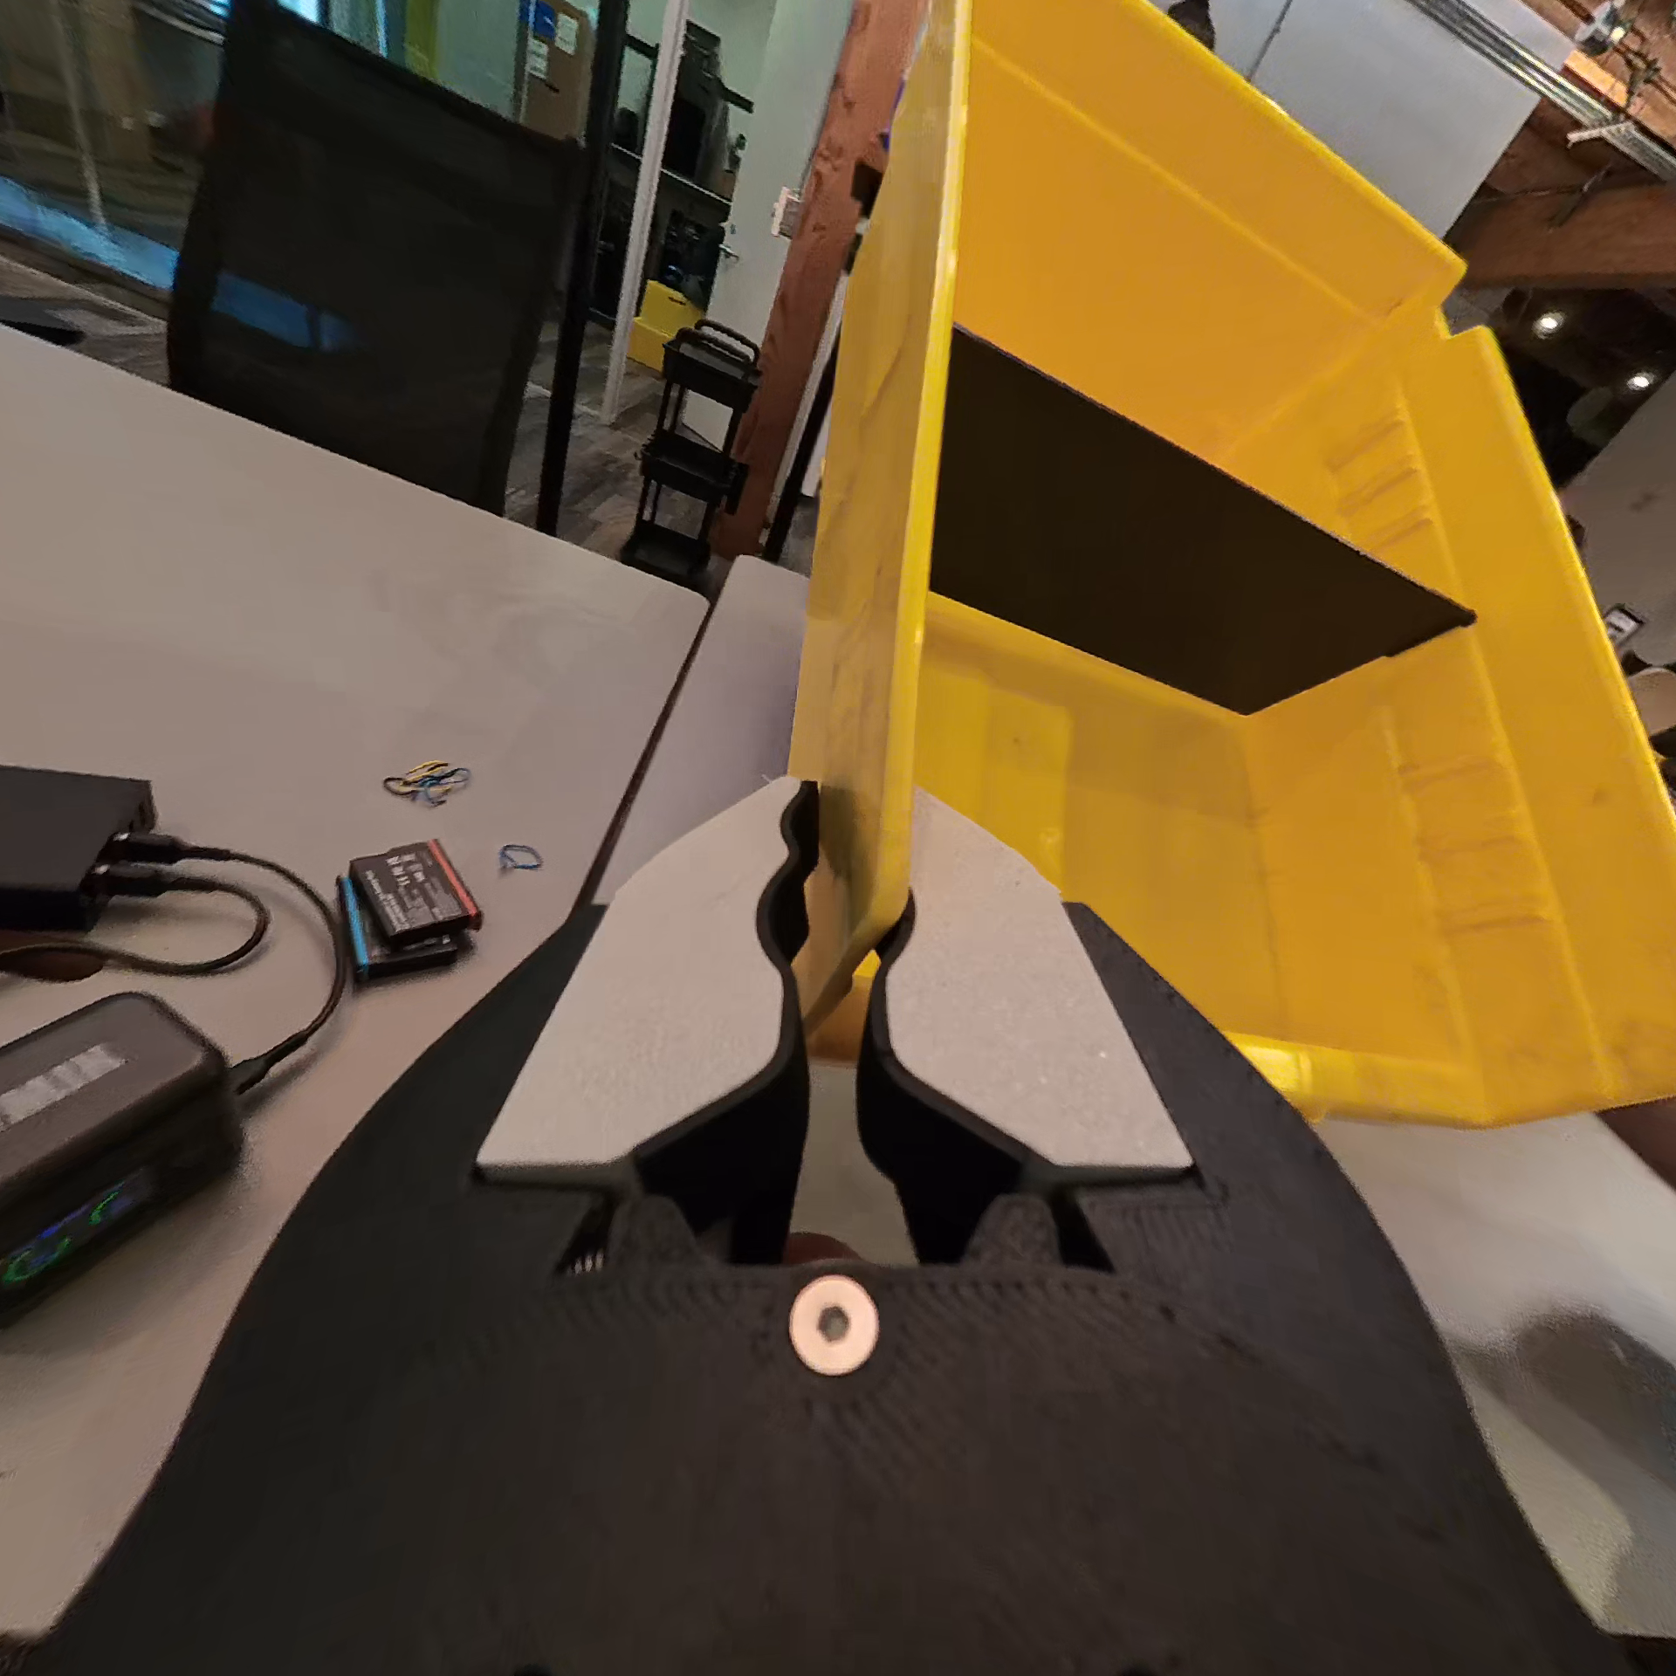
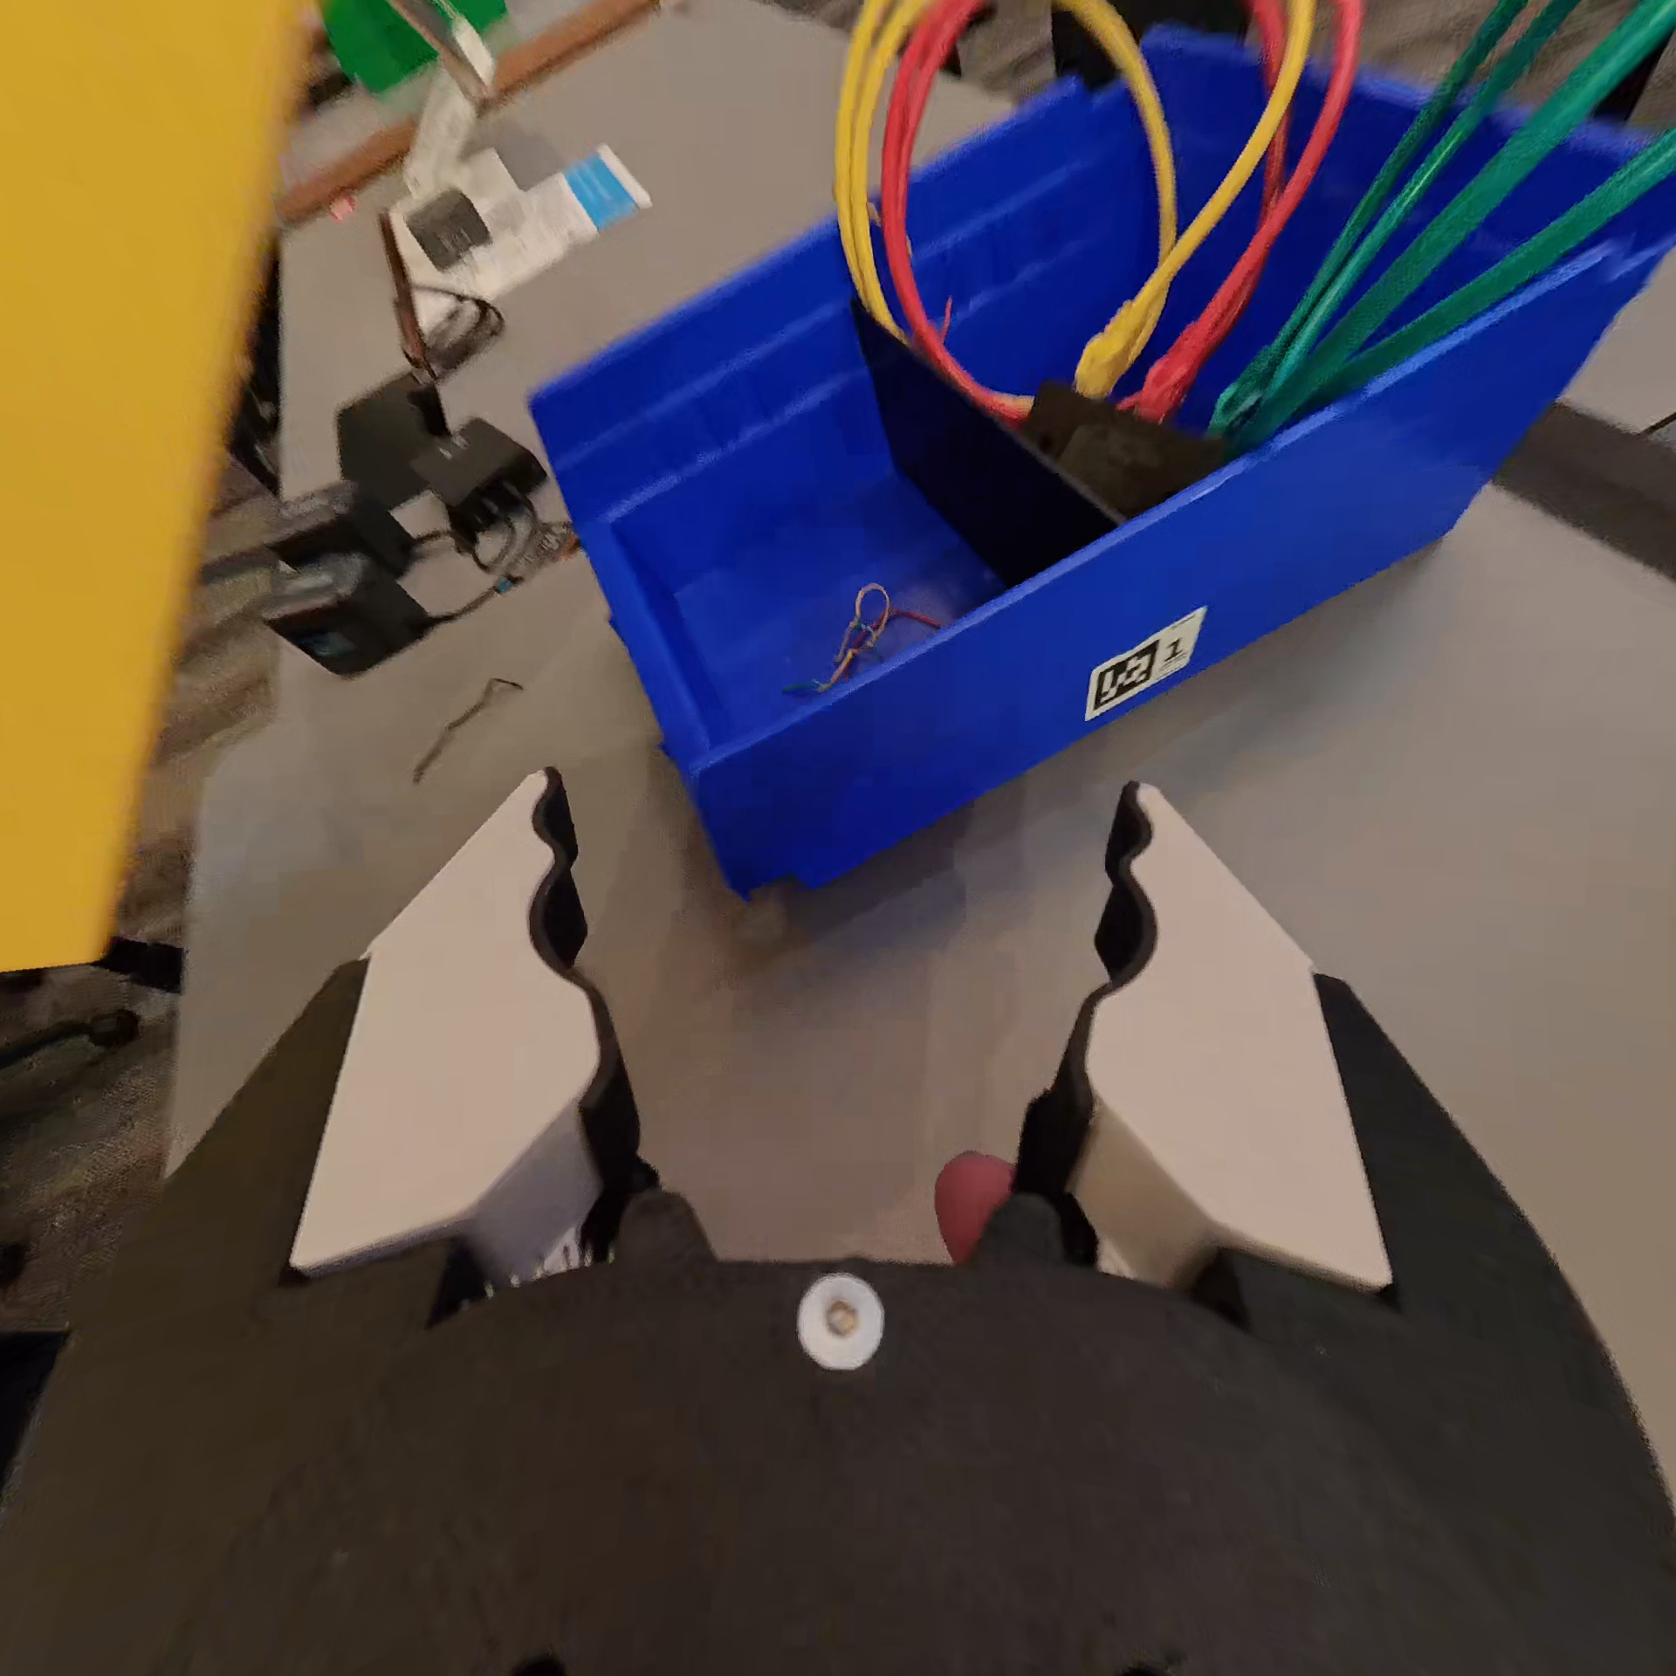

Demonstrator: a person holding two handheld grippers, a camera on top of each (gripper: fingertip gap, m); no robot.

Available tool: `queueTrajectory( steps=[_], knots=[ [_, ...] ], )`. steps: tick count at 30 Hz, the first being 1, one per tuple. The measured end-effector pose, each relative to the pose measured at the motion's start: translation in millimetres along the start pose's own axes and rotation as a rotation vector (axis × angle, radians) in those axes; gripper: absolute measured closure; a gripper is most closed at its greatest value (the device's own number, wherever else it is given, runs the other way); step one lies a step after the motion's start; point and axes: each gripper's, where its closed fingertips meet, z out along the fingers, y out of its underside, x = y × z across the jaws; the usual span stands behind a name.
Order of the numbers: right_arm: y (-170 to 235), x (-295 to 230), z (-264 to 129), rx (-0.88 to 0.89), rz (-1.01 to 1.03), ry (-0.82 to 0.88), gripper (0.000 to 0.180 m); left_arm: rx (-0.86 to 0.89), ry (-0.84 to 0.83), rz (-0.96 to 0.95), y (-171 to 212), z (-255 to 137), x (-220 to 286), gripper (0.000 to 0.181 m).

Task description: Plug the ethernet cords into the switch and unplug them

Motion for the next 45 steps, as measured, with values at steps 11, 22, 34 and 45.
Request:
queueTrajectory(
  steps=[11,22,34,45],
  knots=[
    [-15.1,-33.5,-196.5,0.216,-0.053,-0.044,0.061,-0.072,0.242,0.049,-1.1,69.1,120.5,0.173],
    [56.2,-24.3,-328.9,0.427,0.046,0.084,0.051,-0.326,0.583,0.184,60.8,158.5,324.1,0.174],
    [134.5,73.2,-403.1,0.397,0.255,0.361,0.041,-0.539,0.784,0.240,189.7,238.0,504.4,0.173],
    [196.3,188.5,-459.8,0.210,0.409,0.546,0.034,-0.671,0.836,0.279,282.2,279.2,602.3,0.169]
  ],
)
